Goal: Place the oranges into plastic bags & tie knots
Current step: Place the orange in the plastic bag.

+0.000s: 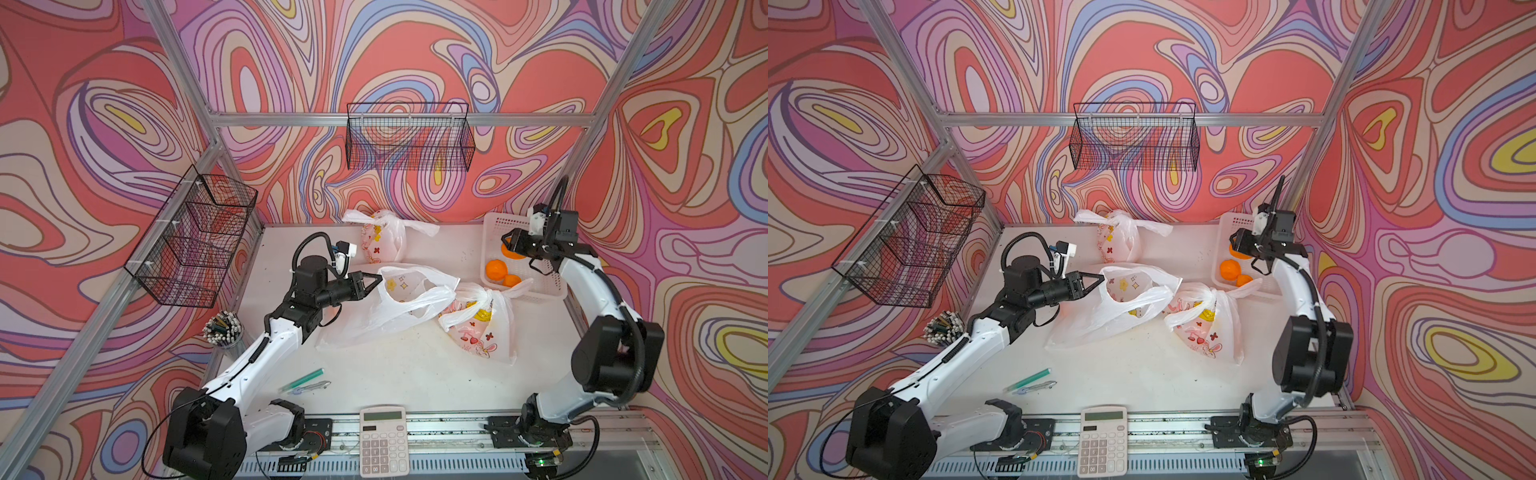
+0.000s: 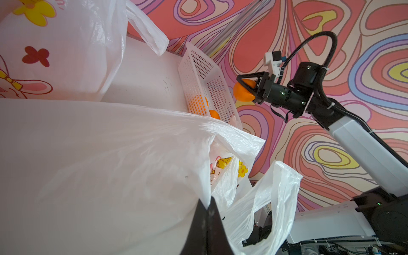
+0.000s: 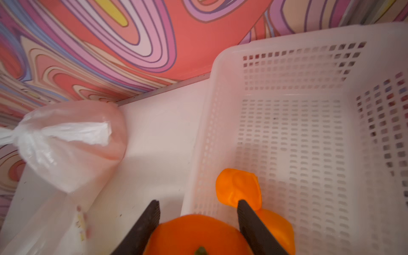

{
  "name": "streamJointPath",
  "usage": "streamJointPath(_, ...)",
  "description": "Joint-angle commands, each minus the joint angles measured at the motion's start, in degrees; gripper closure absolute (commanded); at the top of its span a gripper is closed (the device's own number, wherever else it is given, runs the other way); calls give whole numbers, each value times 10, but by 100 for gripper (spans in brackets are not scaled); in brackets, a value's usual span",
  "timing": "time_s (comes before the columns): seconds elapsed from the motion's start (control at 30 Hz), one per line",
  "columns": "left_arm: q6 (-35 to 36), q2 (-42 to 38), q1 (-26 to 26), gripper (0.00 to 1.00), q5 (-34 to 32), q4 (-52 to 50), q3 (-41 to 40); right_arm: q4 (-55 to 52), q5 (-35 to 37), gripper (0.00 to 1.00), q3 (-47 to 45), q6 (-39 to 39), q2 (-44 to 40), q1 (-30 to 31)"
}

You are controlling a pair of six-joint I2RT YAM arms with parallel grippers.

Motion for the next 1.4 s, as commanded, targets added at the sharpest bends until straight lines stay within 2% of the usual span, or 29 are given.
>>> streamJointPath(0.0,2,4,3,100,13,18,8,38,-106,58,-56,44,-80,34)
streamJointPath(0.17,-1,2,3,100,14,23,6,62,-100,58,-146,105,-182,140)
streamJointPath(0.3,-3,3,3,100,18,24,3,112,-76,59,-204,158,-227,233)
streamJointPath(0.47,-3,4,3,100,23,24,2,131,-39,59,-198,172,-224,326)
streamJointPath(0.63,-3,0,3,100,26,25,-2,131,8,59,-137,146,-175,397)
streamJointPath(0.83,-5,-3,3,100,27,26,-4,139,12,59,-59,120,-87,444)
streamJointPath(1.13,-42,-6,3,100,-21,40,-20,174,52,57,-96,132,-9,462)
streamJointPath(1.23,-48,-1,3,100,-21,42,-20,180,50,48,-91,128,21,463)
streamJointPath(1.37,-53,1,4,100,-24,46,-24,189,37,29,-76,128,38,463)
